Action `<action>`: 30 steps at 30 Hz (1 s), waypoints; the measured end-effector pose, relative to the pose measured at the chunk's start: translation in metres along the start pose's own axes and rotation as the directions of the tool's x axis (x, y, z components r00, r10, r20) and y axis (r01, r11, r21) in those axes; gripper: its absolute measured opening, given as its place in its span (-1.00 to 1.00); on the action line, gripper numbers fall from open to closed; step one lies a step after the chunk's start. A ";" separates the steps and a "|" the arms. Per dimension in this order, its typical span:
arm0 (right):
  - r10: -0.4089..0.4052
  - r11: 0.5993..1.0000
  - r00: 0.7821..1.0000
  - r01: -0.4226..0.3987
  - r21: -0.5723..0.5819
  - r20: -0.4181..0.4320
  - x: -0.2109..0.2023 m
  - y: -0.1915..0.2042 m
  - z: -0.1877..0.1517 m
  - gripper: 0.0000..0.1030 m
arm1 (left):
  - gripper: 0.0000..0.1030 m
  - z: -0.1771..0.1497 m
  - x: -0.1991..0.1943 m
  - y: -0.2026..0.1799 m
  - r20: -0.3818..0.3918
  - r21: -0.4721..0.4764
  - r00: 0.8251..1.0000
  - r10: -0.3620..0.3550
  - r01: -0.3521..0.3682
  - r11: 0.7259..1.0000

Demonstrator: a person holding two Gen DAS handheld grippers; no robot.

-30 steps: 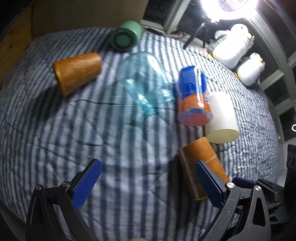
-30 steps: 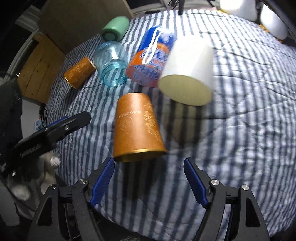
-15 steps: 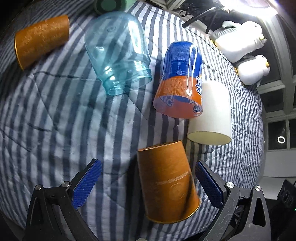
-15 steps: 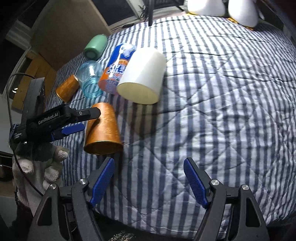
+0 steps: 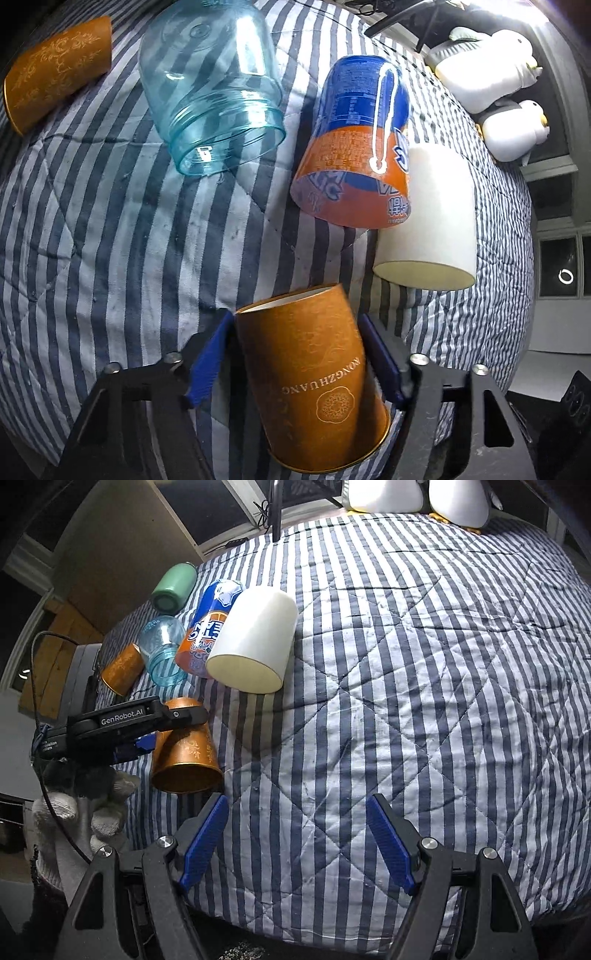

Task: Flip cup upside down
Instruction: 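Grasp the orange cup with the left tool while the right tool releases it, then lower the orange cup mouth-up onto the sheet with the left tool and open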

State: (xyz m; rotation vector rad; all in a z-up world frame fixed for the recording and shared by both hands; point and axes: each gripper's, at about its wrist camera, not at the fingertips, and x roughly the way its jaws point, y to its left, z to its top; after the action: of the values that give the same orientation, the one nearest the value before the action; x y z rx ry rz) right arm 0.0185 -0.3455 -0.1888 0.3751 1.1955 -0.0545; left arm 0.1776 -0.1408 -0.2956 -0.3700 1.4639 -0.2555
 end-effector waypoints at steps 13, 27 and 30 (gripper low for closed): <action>-0.023 1.000 1.000 0.023 -0.012 0.017 0.004 0.008 0.002 0.43 | 0.28 -0.003 -0.029 0.006 0.132 0.026 0.991 -0.013 0.010 1.000; -0.054 0.998 0.997 0.055 -0.021 0.046 0.008 0.009 0.004 0.43 | 0.26 -0.015 -0.075 -0.017 0.513 0.207 0.851 0.114 -0.252 0.945; -0.083 0.996 0.994 0.085 -0.028 0.070 0.006 0.010 0.005 0.43 | 0.25 -0.024 -0.076 -0.023 0.593 0.234 0.795 0.130 -0.325 0.916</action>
State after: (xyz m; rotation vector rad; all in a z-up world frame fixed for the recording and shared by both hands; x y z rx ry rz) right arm 0.0278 -0.3365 -0.1902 0.2934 1.1426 -0.1205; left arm 0.1480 -0.1345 -0.2188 0.0176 0.8373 -0.1629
